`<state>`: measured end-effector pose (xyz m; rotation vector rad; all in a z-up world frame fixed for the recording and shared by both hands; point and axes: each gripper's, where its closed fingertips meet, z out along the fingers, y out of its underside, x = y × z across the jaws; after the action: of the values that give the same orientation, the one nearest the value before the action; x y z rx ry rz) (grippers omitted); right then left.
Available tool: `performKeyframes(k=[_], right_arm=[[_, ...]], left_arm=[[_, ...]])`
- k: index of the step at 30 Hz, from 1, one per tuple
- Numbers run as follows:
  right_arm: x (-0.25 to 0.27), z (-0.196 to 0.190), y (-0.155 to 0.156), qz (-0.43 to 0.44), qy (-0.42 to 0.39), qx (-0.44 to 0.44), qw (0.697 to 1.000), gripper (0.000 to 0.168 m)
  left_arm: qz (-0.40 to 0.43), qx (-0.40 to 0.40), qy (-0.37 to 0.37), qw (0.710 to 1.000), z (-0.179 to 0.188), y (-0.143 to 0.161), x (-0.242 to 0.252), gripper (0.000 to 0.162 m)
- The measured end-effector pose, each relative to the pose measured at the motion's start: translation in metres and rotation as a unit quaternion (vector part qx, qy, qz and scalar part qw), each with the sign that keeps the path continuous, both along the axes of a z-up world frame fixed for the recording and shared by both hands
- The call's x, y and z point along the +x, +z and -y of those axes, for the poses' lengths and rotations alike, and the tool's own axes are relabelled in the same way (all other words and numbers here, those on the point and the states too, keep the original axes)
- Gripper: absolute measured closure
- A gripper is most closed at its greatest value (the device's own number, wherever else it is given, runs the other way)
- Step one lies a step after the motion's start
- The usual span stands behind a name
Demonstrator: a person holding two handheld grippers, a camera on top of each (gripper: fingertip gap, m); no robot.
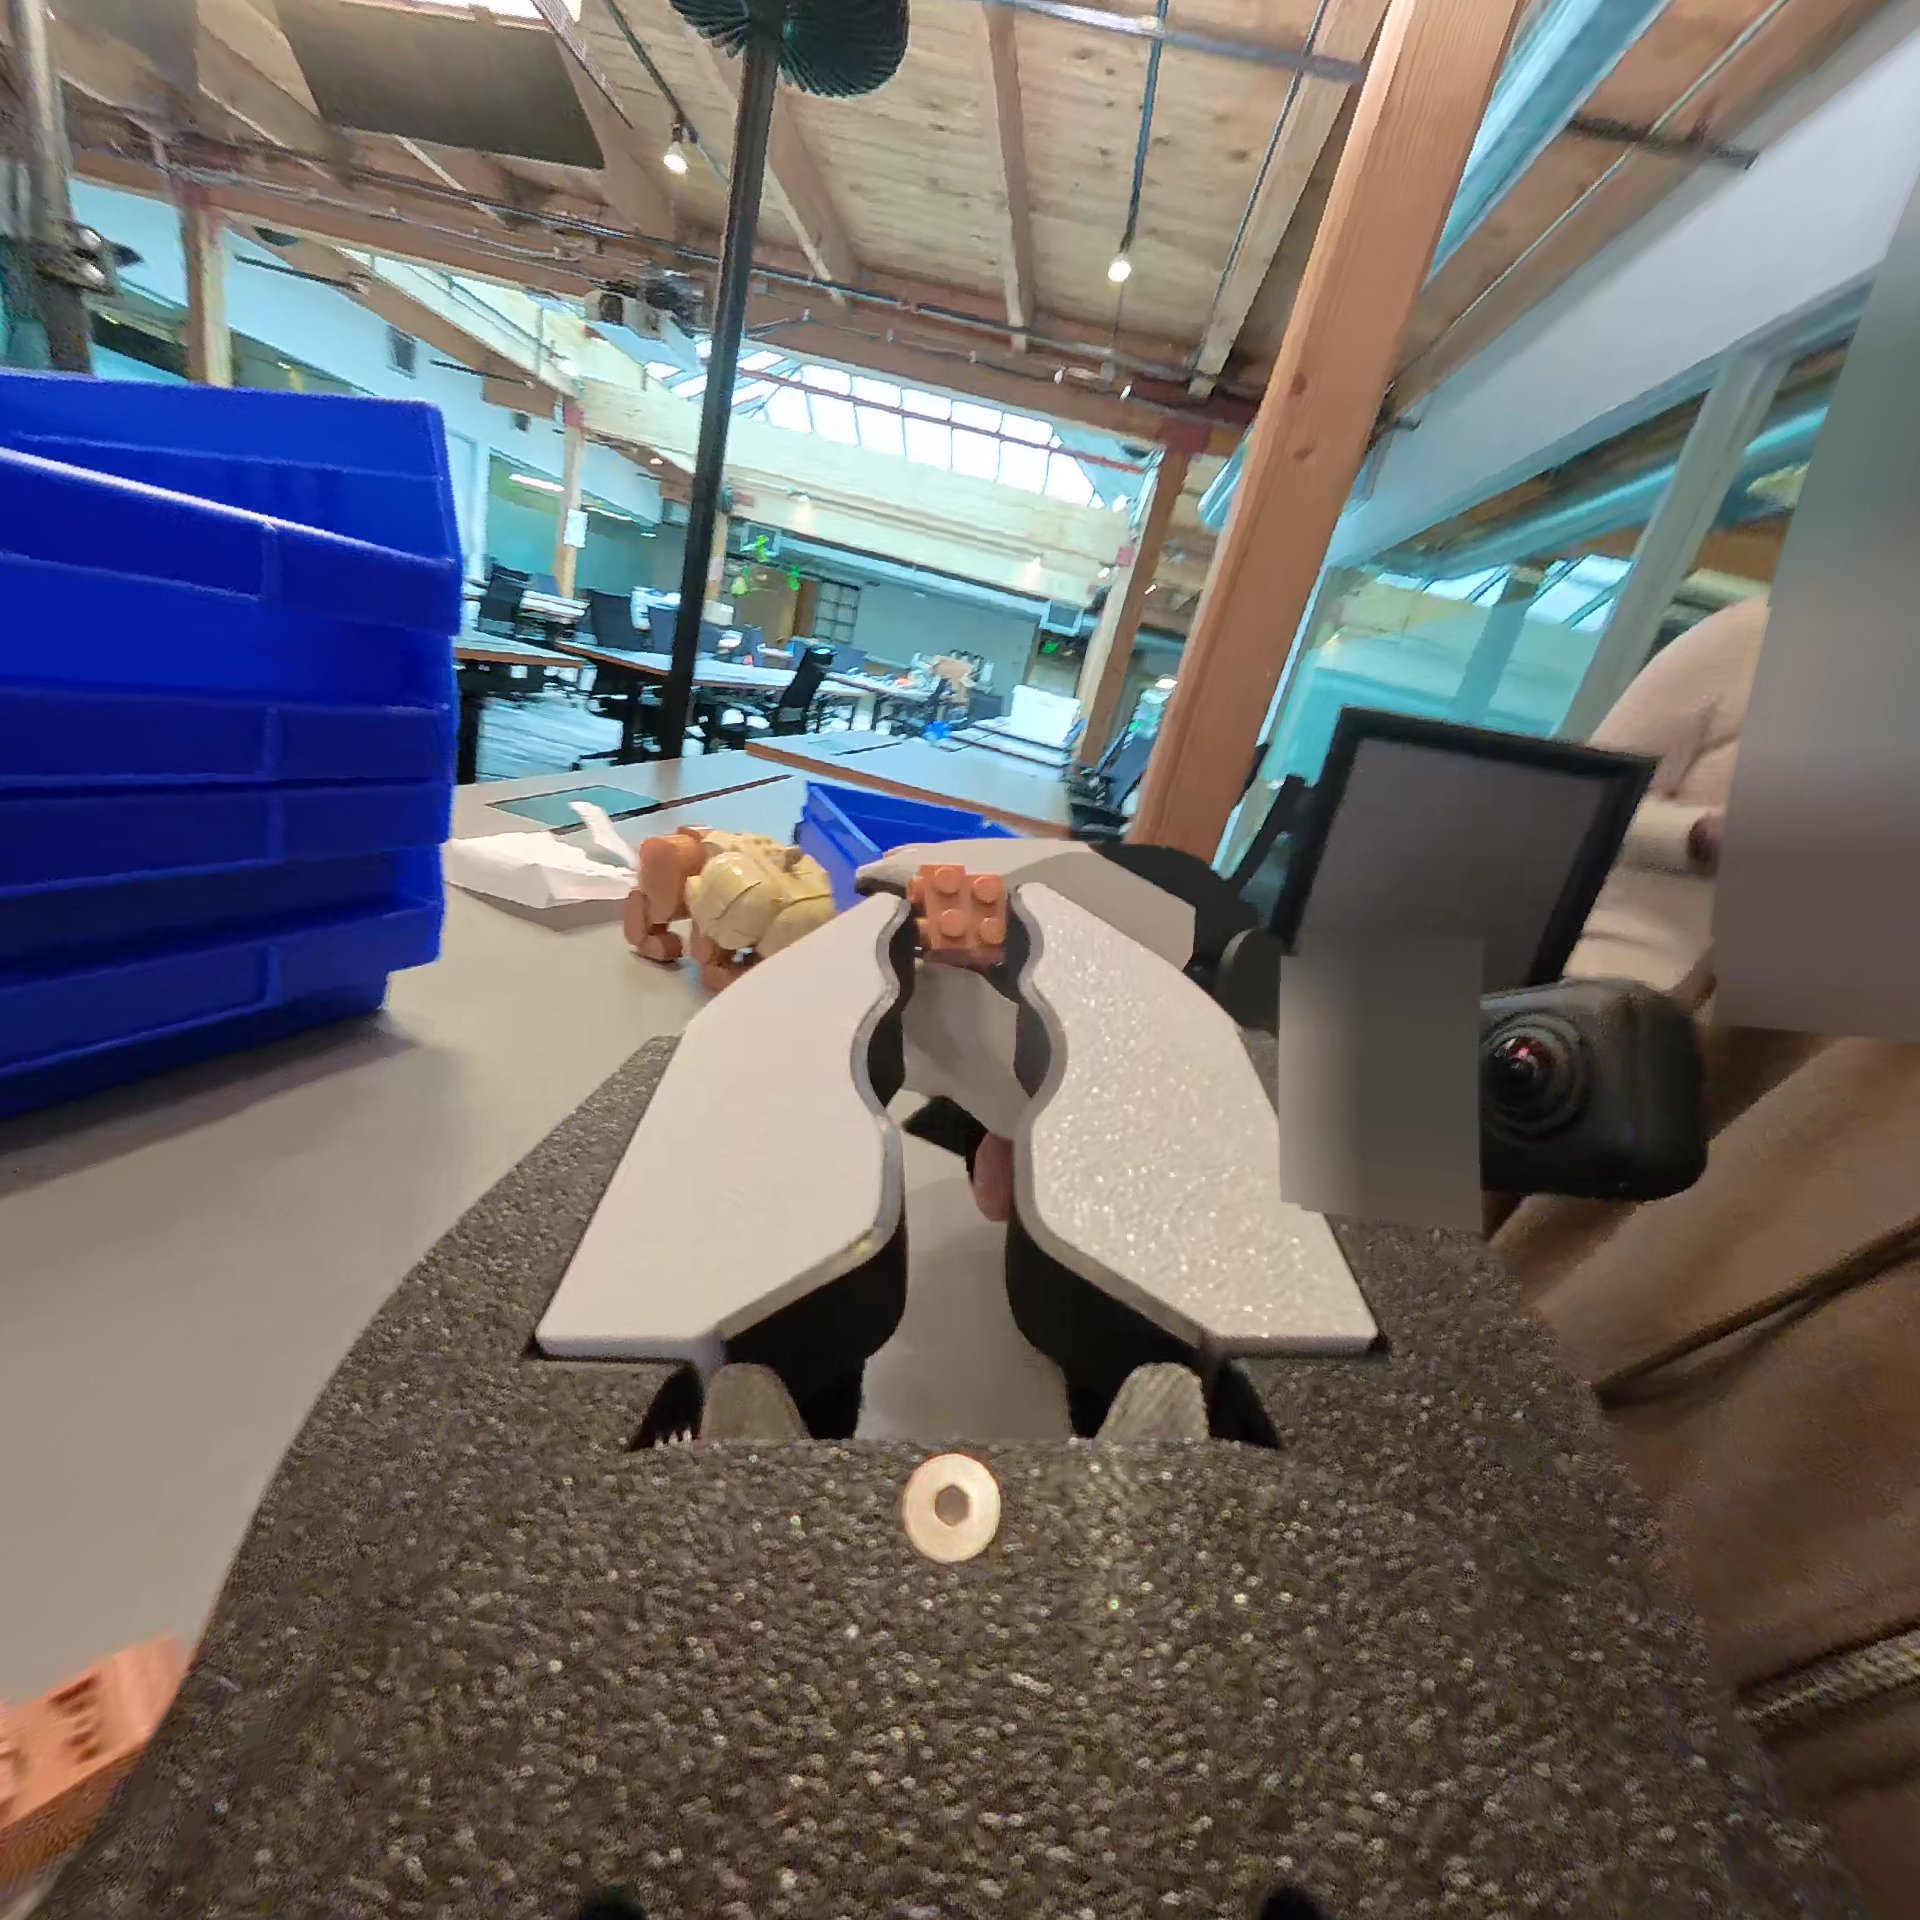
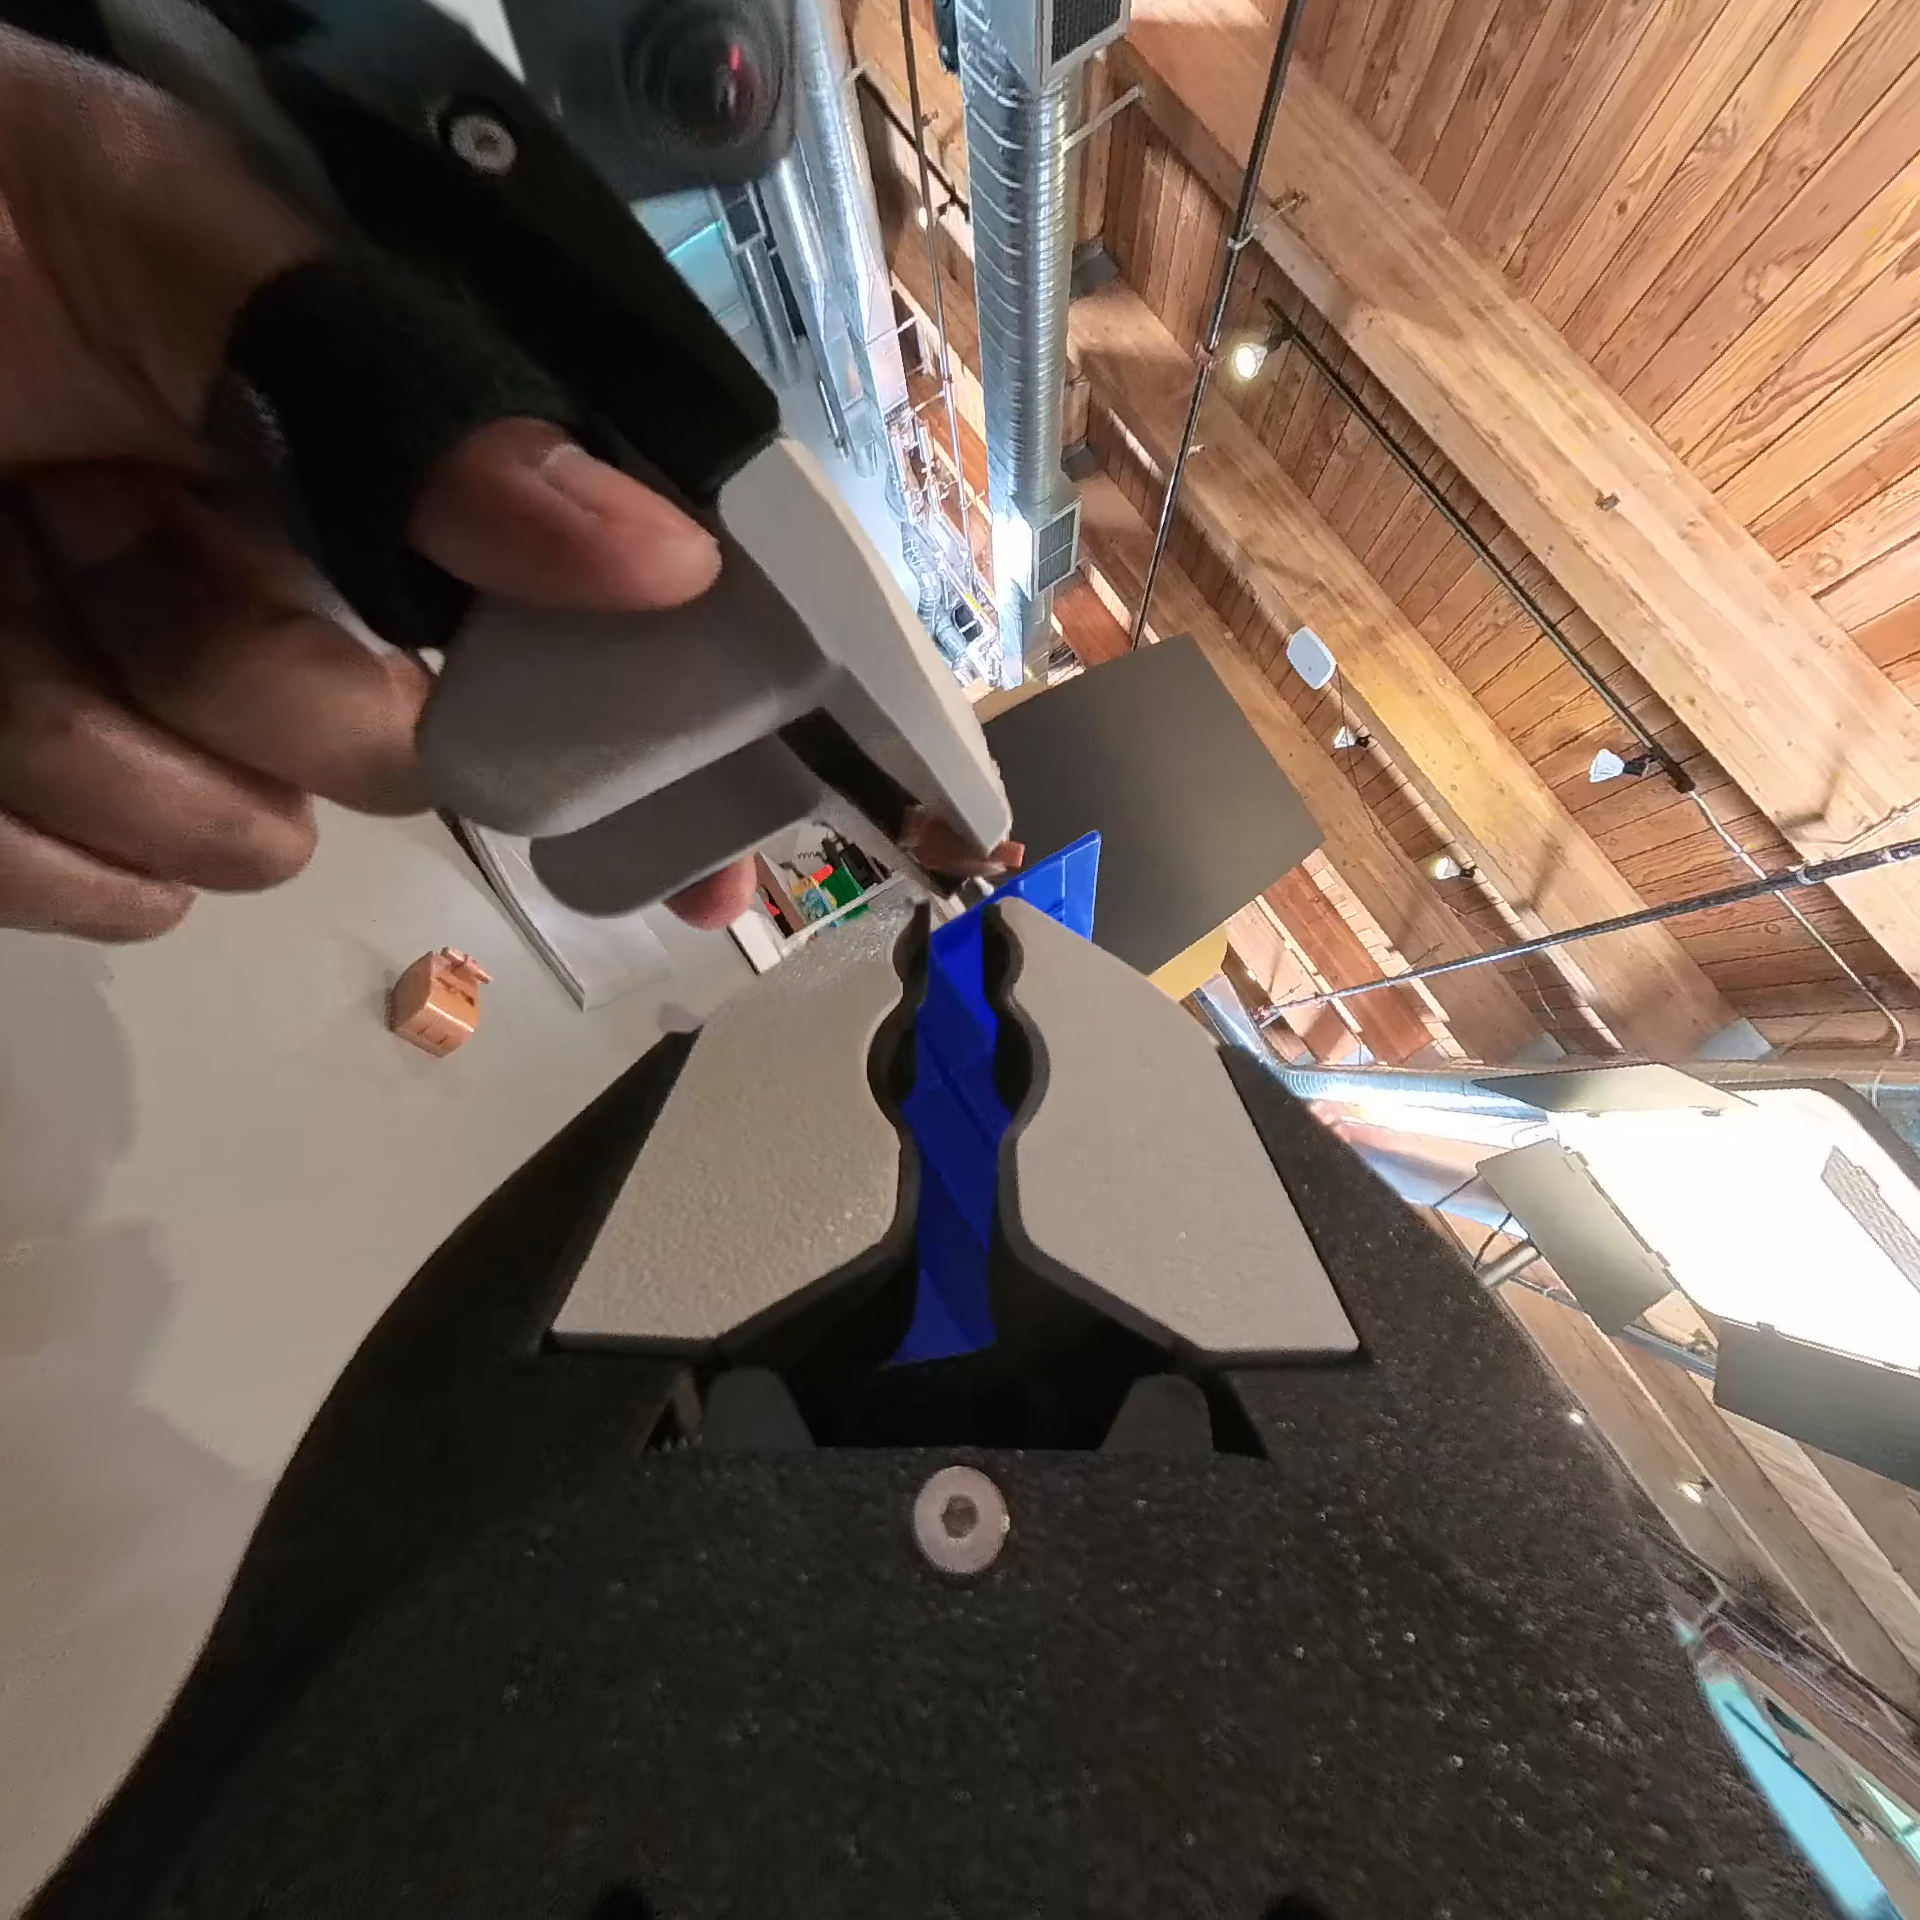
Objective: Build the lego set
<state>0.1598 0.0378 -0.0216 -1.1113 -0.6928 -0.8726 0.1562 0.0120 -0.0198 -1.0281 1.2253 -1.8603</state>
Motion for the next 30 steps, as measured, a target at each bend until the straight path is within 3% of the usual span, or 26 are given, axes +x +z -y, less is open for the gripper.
performKeyframes(k=[15,22,30], right_arm=[[-0.015,0.008,0.008,-0.102,0.106,-0.01,0.989,0.151],[-0.015,0.005,0.006,-0.096,0.101,-0.017,0.99,0.146],[-0.012,0.004,0.003,-0.098,0.097,-0.031,0.99,0.152]], left_arm=[[0.015,-0.215,-0.13,0.968,-0.01,0.009,-0.004,0.146],[-0.005,-0.214,-0.152,0.965,-0.002,0.004,-0.002,0.146],[-0.017,-0.204,-0.146,0.968,-0.002,0.001,0.0,0.145]])
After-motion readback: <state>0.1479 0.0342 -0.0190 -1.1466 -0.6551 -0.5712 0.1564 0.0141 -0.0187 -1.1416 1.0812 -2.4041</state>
